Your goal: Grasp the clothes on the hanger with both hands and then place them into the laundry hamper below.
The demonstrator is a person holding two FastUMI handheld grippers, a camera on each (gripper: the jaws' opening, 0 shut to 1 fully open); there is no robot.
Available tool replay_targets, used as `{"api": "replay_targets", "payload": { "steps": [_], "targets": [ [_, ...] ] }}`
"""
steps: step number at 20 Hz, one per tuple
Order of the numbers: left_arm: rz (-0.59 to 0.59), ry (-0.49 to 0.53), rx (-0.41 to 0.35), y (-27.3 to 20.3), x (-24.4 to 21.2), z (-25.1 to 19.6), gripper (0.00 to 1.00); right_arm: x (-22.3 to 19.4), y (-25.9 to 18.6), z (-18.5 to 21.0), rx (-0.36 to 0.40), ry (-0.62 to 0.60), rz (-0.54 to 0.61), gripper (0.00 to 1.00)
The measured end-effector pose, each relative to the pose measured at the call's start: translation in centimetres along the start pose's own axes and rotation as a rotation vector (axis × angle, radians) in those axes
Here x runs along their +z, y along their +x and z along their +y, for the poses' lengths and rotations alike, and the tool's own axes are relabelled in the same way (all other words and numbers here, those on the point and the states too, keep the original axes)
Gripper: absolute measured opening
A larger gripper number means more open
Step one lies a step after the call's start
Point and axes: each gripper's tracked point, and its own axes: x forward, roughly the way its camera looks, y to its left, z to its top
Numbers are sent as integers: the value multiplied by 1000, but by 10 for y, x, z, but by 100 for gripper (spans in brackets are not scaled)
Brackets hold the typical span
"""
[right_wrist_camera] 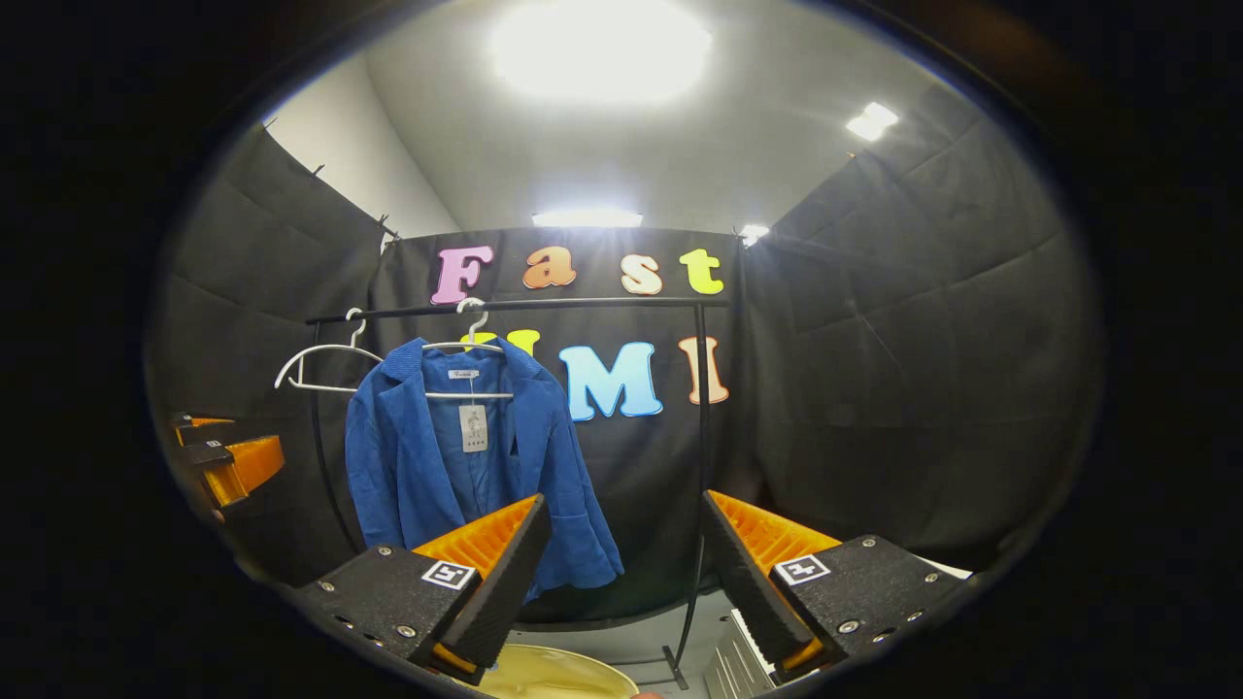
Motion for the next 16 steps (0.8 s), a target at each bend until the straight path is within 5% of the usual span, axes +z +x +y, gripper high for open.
{"api": "replay_targets", "payload": {
  "steps": [8, 16],
  "targets": [
    [-12, 2, 11, 22, 10, 0, 93, 16, 2, 3, 24, 7, -20, 95],
    [-49, -7, 17, 61, 33, -13, 97, 44, 81, 30, 86, 8, -76, 95]
  ]
}}
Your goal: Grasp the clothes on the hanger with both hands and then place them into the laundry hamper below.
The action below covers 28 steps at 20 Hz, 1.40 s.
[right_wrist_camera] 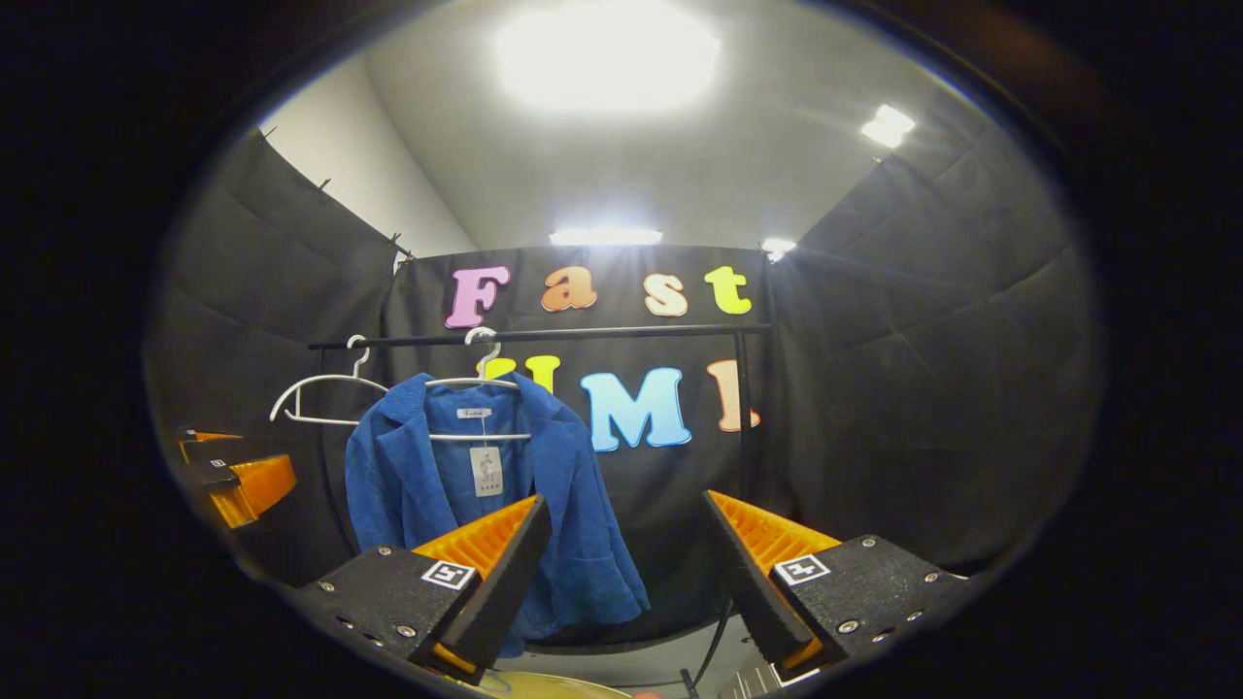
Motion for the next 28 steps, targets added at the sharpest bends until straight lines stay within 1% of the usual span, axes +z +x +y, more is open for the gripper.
{"api": "replay_targets", "payload": {
  "steps": [2, 3, 4, 5, 6, 7, 12, 16, 21, 22, 23, 28],
  "targets": [
    [-12, 1, 3, 16, 6, -6, 93, 7, 14, 3, 19, -5, -16, 95],
    [-20, 2, 4, 24, 9, -9, 93, 11, 22, 5, 28, -6, -26, 95],
    [-24, 4, 8, 32, 12, -11, 99, 13, 30, 8, 40, -5, -33, 95],
    [-28, 4, 12, 39, 13, -13, 99, 16, 38, 11, 54, -3, -39, 95],
    [-28, 5, 15, 47, 15, -15, 99, 18, 46, 14, 70, 1, -43, 93],
    [-27, 4, 17, 56, 16, -17, 99, 21, 55, 18, 84, 2, -46, 95],
    [-43, 17, 32, 90, 24, -29, 99, 33, 95, 29, 139, -10, -83, 95],
    [-37, 21, 54, 120, 21, -41, 99, 39, 127, 39, 183, -22, -112, 95],
    [-11, 21, 60, 156, 7, -63, 99, 29, 167, 49, 221, -16, -93, 95],
    [-2, 19, 65, 163, 4, -66, 93, 27, 175, 51, 229, -7, -84, 95],
    [6, 17, 73, 170, -1, -67, 99, 24, 183, 54, 239, 5, -78, 95],
    [62, 39, 141, 201, -28, -62, 99, 3, 223, 67, 286, 61, -24, 95]
  ]
}}
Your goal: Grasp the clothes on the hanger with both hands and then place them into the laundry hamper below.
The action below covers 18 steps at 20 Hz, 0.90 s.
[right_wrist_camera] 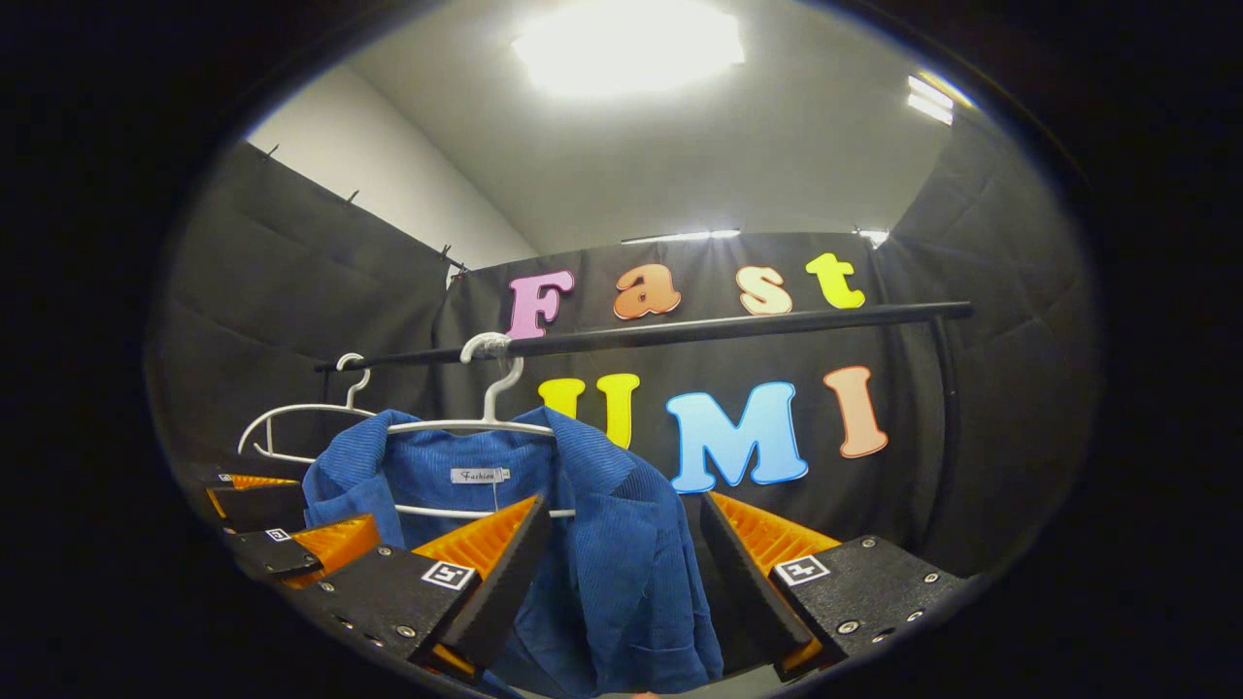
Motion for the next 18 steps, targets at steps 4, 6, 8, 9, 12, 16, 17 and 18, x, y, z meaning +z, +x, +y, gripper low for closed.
{"api": "replay_targets", "payload": {
  "steps": [4, 6, 8, 9, 12, 16, 17, 18],
  "targets": [
    [32, 0, 62, 21, -18, 3, 99, -28, 30, -2, 23, 15, 50, 96],
    [49, 5, 81, 27, -27, 1, 99, -41, 43, 0, 41, 32, 73, 96],
    [68, 25, 96, 32, -37, -1, 99, -56, 52, 2, 55, 26, 100, 96],
    [75, 32, 104, 34, -42, -3, 99, -63, 56, 3, 61, 20, 117, 95],
    [100, 45, 129, 37, -56, -4, 99, -84, 65, 7, 71, 14, 155, 96],
    [143, 72, 163, 37, -77, -2, 99, -108, 76, 3, 60, 13, 197, 96],
    [152, 73, 174, 39, -82, -1, 99, -112, 78, 2, 57, 15, 207, 96],
    [159, 69, 180, 40, -86, 1, 99, -116, 79, 2, 57, 19, 220, 96]
  ]
}}
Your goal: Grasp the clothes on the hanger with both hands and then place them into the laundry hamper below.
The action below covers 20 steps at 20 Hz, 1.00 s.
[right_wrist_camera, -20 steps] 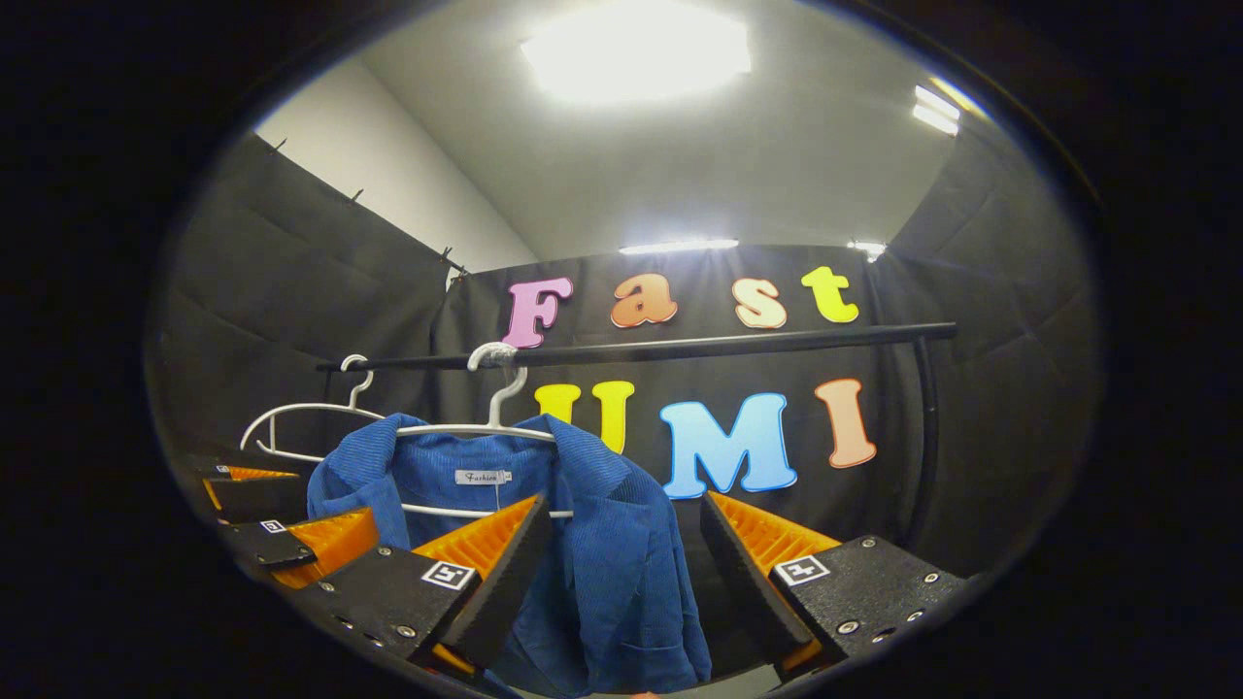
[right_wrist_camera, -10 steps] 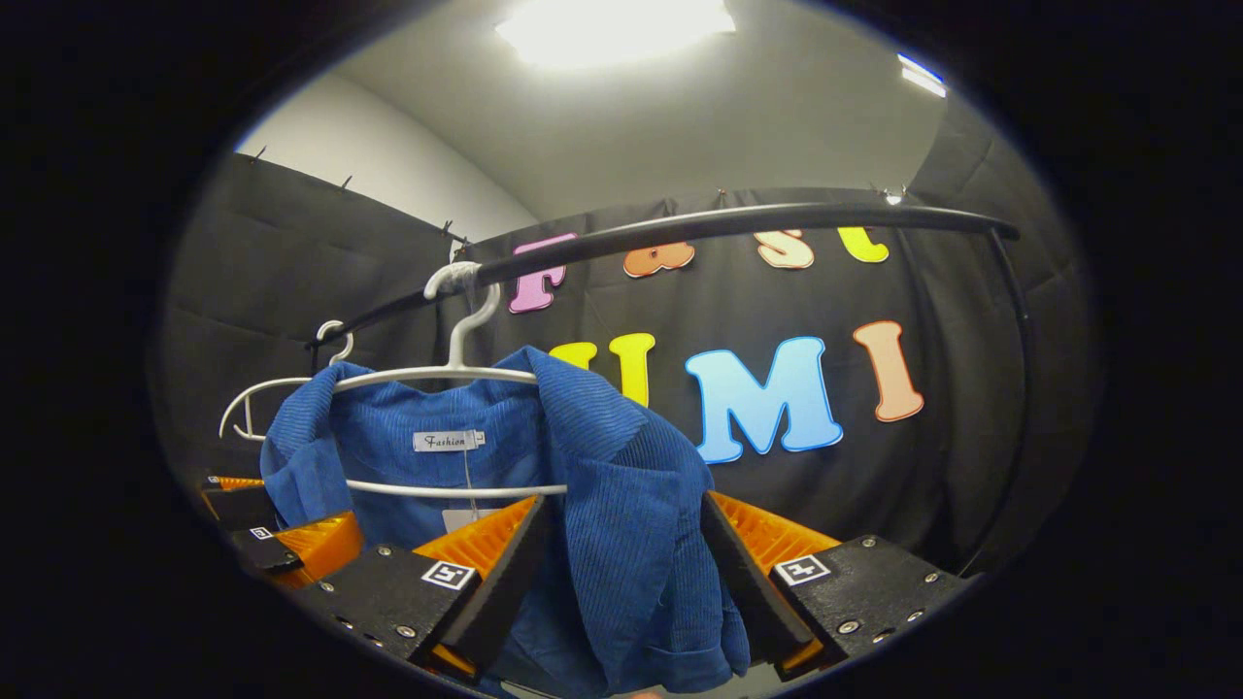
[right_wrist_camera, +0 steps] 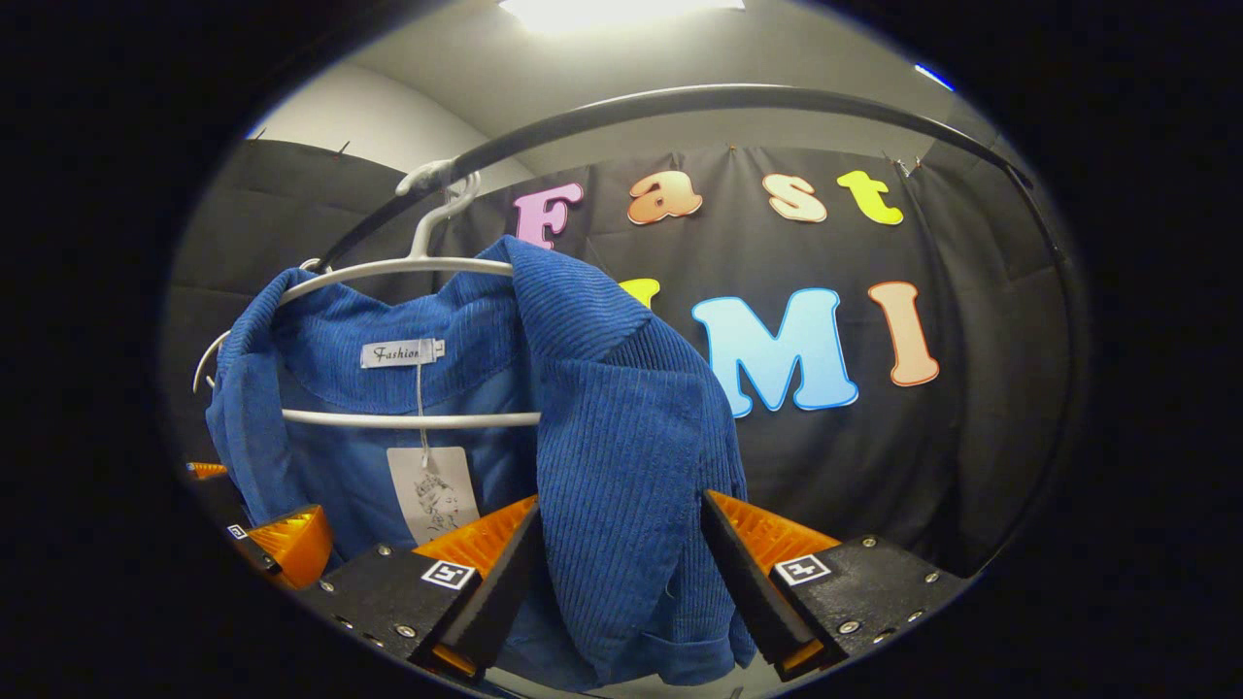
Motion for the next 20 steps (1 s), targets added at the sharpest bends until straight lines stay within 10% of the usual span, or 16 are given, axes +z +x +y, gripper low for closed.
{"api": "replay_targets", "payload": {
  "steps": [4, 9, 13, 20],
  "targets": [
    [27, -10, 20, 3, -11, 4, 69, -5, 12, 2, 16, 6, 17, 80],
    [27, -7, -16, 5, -12, 3, 19, 1, 15, 5, 33, -49, -32, 11],
    [9, 3, -46, -4, 0, 1, 1, 16, 10, 4, 22, -71, -84, 5],
    [-123, 37, -114, -34, 54, -4, 5, 73, -7, -18, -42, -87, -240, 5]
  ]
}}
